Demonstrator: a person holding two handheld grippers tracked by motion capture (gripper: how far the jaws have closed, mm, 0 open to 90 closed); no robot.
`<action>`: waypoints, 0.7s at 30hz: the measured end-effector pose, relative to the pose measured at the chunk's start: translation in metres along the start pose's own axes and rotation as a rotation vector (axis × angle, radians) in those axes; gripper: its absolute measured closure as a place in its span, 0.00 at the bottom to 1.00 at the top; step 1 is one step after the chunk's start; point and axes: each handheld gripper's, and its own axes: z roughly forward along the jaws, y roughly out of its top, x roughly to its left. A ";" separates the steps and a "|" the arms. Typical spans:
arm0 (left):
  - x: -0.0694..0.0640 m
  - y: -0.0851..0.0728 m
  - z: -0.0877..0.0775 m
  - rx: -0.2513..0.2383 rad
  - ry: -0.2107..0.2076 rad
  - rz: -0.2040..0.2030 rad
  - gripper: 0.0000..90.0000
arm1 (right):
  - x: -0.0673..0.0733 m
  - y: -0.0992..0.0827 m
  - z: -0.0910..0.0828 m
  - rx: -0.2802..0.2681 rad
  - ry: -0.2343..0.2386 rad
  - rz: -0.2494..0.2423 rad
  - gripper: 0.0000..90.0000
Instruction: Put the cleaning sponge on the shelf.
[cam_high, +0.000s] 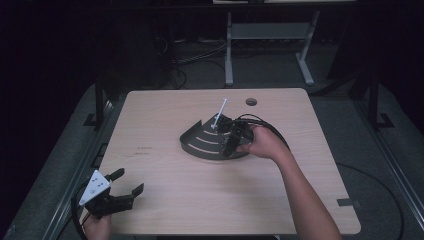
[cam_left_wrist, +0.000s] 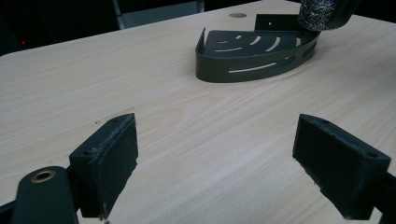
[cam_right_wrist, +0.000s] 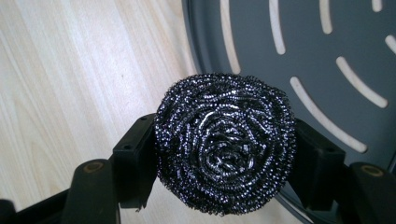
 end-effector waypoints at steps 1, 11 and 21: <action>0.000 0.000 0.000 -0.001 0.002 0.000 0.15 | 0.000 0.000 0.000 0.000 0.000 0.000 0.36; 0.000 0.000 -0.001 -0.002 0.001 -0.002 0.15 | -0.008 0.002 0.004 -0.008 0.014 0.020 0.36; 0.000 0.000 -0.001 -0.004 0.000 -0.003 0.15 | -0.016 0.011 0.003 -0.011 0.012 0.027 0.36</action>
